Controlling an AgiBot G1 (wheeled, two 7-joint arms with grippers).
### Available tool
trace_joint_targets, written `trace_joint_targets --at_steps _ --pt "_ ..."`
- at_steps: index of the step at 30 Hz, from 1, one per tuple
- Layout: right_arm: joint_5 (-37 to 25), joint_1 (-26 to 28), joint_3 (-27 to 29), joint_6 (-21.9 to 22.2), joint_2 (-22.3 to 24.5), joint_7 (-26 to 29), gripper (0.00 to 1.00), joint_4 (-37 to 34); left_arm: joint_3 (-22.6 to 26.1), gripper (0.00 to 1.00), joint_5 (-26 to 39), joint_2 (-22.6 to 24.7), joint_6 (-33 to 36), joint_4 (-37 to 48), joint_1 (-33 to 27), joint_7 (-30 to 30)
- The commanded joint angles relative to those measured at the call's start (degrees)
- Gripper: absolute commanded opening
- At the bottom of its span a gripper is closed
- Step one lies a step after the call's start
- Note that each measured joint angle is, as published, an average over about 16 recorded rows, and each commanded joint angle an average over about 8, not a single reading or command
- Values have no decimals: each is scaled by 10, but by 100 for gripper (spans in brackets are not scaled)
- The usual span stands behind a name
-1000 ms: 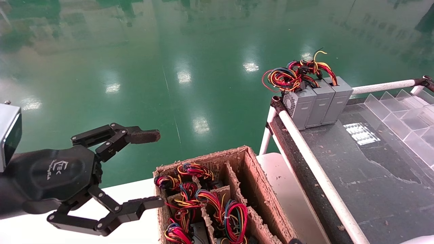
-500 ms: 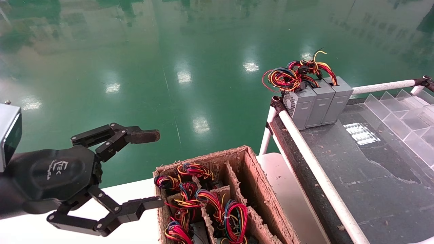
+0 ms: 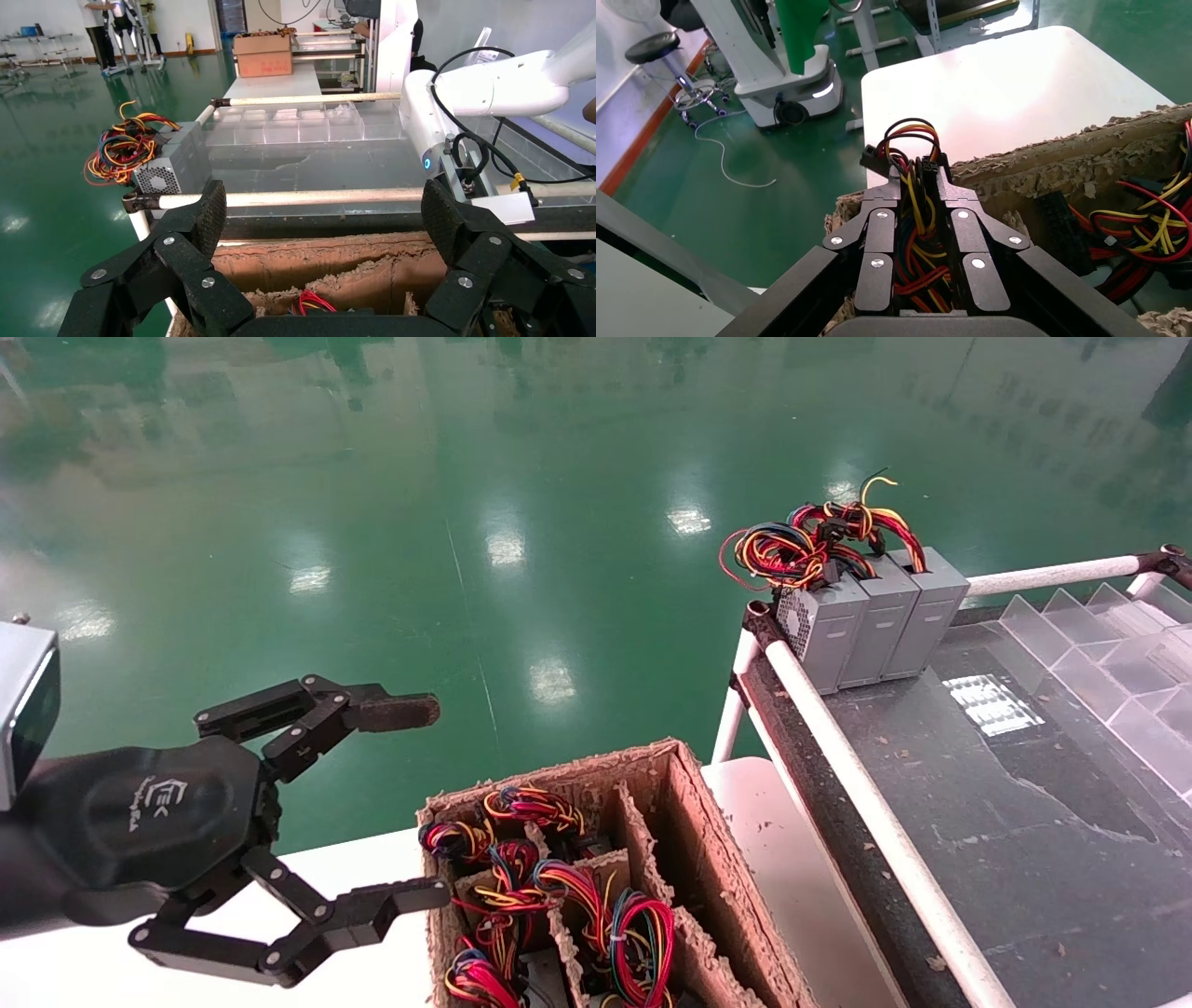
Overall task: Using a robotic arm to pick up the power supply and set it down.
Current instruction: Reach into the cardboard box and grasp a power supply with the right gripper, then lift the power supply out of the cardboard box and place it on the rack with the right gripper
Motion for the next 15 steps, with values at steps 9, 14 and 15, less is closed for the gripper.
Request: trace_joint_targets --at_steps 9,14,15 --pt "46 -8 19 -5 18 -5 0 2 0 100 0 0 0 0 0 0" --pt "83 -8 39 -12 34 -18 0 5 0 100 0 0 0 0 0 0" --pt "91 -8 43 -13 37 -21 0 5 0 100 0 0 0 0 0 0"
